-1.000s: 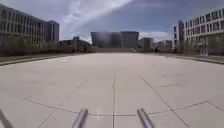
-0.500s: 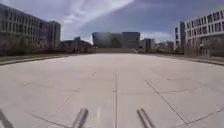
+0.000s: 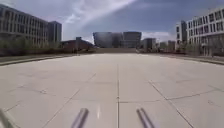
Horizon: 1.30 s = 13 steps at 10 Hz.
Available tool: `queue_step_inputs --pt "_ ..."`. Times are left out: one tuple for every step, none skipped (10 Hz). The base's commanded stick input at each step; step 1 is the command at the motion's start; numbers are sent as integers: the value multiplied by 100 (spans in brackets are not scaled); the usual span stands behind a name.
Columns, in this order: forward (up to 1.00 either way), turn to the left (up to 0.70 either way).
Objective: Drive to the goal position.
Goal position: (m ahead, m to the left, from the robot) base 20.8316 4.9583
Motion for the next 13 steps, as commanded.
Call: queue_step_inputs --pt "50 0" --pt "50 0" --pt "50 0" --pt "50 0" --pt "50 0" --pt "50 0" --pt "50 0" --pt "50 0" --pt "50 0" --pt "50 0" --pt "50 0" --pt "50 0" --pt "50 0"
